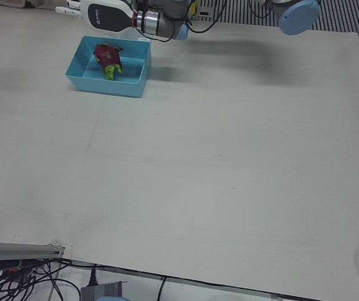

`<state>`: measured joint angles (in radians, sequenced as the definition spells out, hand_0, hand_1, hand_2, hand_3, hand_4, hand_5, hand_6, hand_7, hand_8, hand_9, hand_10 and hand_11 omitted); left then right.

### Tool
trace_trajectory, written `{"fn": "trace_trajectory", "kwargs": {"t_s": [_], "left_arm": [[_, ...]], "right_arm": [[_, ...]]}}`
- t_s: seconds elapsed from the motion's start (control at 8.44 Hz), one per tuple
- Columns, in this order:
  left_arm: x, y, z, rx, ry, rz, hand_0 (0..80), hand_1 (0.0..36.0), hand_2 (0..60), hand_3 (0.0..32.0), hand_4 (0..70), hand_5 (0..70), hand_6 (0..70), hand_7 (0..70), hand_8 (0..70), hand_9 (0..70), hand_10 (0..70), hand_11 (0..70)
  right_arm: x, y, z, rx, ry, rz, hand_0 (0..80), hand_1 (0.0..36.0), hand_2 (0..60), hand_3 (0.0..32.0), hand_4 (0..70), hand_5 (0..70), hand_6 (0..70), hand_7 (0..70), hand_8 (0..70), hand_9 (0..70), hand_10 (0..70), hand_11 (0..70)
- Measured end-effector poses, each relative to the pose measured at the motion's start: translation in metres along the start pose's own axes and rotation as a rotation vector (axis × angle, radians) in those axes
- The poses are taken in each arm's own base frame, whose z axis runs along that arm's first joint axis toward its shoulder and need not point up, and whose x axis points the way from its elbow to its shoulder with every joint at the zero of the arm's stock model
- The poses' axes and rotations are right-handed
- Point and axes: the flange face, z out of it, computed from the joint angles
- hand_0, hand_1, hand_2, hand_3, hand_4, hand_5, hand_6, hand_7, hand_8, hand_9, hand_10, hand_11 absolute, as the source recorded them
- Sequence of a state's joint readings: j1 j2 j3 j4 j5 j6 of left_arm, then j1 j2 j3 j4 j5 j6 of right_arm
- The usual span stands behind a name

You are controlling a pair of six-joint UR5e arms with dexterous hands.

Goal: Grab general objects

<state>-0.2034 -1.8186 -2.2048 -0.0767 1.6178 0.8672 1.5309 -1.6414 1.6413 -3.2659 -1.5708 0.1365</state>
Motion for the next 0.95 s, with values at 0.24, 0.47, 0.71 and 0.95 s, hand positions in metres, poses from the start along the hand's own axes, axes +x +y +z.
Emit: {"fn": "trace_trajectory", "kwargs": {"t_s": [0.24,0.47,0.71,0.95], "left_arm": [[0.002,0.000,-0.001,0.001,0.002,0.001,80.0,36.0,60.0,0.0,31.7,70.0,52.8,70.0,23.6,38.5,42.0,63.4],[0.007,-0.008,-0.002,0.014,0.004,-0.016,80.0,36.0,60.0,0.0,70.0,70.0,70.0,70.0,70.0,70.0,70.0,70.0],[0.060,-0.057,-0.022,0.080,0.051,0.016,80.0,36.0,60.0,0.0,70.0,70.0,70.0,70.0,70.0,70.0,70.0,70.0],[0.169,-0.120,-0.078,0.213,0.108,0.186,80.0,36.0,60.0,0.0,70.0,70.0,70.0,70.0,70.0,70.0,70.0,70.0]], "right_arm": [[0.000,0.000,0.000,0.000,0.000,0.000,0.0,0.0,0.0,0.0,0.0,0.0,0.0,0.0,0.0,0.0,0.0,0.0],[0.000,0.000,0.000,0.000,0.000,0.000,0.0,0.0,0.0,0.0,0.0,0.0,0.0,0.0,0.0,0.0,0.0,0.0],[0.000,0.000,0.000,0.000,0.000,0.000,0.0,0.0,0.0,0.0,0.0,0.0,0.0,0.0,0.0,0.0,0.0,0.0],[0.000,0.001,0.000,-0.001,0.000,0.000,0.0,0.0,0.0,0.0,0.0,0.0,0.0,0.0,0.0,0.0,0.0,0.0]]}}
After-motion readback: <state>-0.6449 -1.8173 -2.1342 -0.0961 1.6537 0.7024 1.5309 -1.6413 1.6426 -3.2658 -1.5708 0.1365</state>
